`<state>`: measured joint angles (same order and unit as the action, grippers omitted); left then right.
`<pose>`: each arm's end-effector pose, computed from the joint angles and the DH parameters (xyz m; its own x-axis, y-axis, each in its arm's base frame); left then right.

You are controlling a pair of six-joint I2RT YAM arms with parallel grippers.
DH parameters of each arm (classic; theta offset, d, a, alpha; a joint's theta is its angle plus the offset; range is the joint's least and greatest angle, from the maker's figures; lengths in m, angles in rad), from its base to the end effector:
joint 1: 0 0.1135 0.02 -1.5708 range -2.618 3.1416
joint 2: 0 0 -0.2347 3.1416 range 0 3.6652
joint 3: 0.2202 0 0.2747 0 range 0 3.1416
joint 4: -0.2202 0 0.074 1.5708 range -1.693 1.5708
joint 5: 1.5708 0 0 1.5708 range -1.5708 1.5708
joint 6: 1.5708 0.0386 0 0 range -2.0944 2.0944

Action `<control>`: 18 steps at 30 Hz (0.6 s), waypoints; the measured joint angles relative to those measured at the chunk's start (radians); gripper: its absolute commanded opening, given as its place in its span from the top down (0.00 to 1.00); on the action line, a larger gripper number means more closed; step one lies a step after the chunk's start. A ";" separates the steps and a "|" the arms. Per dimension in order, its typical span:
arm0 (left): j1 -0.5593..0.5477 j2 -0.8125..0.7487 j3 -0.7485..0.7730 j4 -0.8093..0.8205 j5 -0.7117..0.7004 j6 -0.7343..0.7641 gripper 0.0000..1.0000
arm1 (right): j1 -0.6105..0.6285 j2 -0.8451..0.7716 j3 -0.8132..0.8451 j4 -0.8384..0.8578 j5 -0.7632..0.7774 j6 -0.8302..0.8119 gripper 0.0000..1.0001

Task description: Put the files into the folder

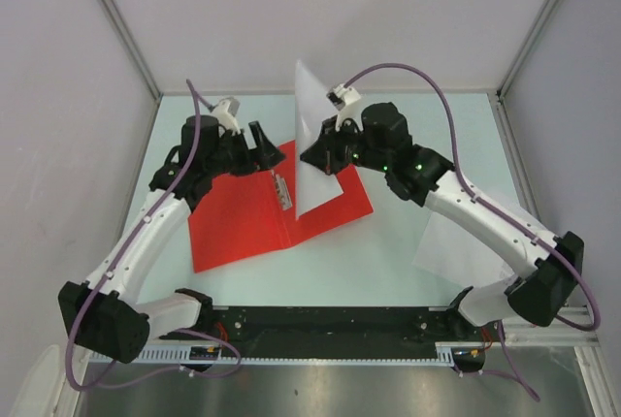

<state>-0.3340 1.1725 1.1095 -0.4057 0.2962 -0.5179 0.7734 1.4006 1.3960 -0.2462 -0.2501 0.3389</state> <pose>0.2790 -0.1087 0.3227 -0.6478 -0.2764 -0.7099 0.2749 0.7842 -0.5562 0.2484 0.2559 0.3759 -0.4495 0.0113 -0.8932 -0.7411 0.5535 0.3800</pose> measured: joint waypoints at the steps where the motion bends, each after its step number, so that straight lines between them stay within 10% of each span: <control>1: 0.034 -0.008 -0.040 -0.024 -0.007 0.010 0.11 | 0.006 0.011 0.000 -0.002 -0.034 0.006 1.00; 18: 0.108 0.076 -0.301 0.025 -0.147 -0.011 0.17 | -0.473 0.385 -0.314 0.209 -0.496 0.149 1.00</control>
<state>-0.2256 1.2480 0.8089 -0.3805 0.1493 -0.5285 0.3004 1.7855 1.0817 -0.0372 -0.7460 0.4877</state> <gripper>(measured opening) 0.832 0.009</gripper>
